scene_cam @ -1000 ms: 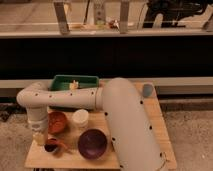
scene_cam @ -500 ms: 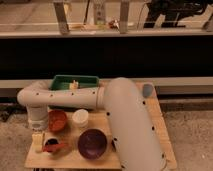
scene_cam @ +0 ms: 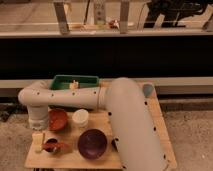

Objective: Place pepper in metal cup

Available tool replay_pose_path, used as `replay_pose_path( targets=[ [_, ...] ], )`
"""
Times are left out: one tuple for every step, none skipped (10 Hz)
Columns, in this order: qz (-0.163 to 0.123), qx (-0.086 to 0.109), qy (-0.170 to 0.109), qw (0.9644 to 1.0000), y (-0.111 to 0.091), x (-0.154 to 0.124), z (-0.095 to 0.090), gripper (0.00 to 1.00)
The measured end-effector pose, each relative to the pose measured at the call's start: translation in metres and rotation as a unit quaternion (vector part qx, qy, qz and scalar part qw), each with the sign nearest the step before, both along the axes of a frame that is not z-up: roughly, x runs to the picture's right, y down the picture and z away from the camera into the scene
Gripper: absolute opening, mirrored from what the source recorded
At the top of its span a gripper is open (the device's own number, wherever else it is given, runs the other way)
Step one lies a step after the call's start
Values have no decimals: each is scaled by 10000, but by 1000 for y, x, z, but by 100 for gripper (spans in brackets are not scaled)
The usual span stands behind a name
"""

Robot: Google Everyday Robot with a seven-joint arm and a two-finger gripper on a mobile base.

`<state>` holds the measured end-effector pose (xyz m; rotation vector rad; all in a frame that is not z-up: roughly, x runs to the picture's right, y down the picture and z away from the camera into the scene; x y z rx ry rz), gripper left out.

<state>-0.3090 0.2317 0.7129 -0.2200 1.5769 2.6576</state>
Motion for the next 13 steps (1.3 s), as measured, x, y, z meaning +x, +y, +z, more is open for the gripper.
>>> replay_pose_path(
  targets=[
    [43,28,-12,10000,-3,2,-1,80],
    [90,75,-28,9999,-5,3,-4,80],
    [157,181,-88,9997,-11,2,-12,80],
    [220,232,-127,9994,-17,3,-17,80],
    [282,247,-205,9991,-20,3,-20,80],
    [378,225,-337,9985,-22,4,-21,80],
    [526,121,-568,9969,-23,5,-22,80],
    [690,7,-811,9943,-25,8,-22,80],
    [720,-69,-937,9930,-26,9,-23,80],
    [710,-68,-948,9929,-25,8,-23,80],
    [715,-67,-941,9930,-26,9,-23,80],
    [719,-66,-936,9930,-26,9,-23,80],
    [717,-66,-937,9930,-26,9,-23,80]
  ],
)
